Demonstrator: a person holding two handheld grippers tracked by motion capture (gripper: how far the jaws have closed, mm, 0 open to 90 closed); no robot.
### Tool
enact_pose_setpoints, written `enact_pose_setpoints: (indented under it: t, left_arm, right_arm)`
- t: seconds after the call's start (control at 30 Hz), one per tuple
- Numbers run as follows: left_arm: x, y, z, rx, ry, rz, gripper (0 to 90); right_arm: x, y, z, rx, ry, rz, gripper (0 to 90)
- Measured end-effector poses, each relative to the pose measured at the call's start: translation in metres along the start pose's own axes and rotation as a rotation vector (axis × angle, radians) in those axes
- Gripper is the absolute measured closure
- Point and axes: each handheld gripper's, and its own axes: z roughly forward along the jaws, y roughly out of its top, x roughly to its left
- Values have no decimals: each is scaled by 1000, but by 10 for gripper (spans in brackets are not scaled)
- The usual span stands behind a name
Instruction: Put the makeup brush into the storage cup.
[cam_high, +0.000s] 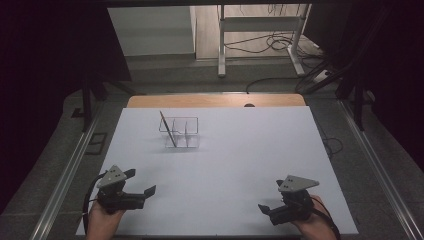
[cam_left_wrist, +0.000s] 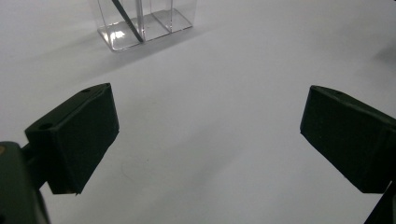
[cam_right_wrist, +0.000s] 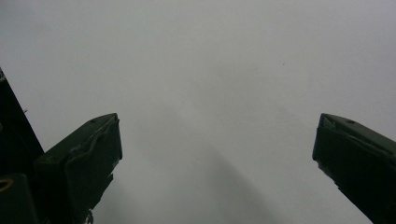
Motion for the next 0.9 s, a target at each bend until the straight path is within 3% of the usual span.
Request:
enact_pose_setpoints:
  t: [0.9]
  left_arm:
    - [-2,-13,-18,-4,32,-1,47]
  right_arm:
    - [-1,0,-1,-2,-8,9,15]
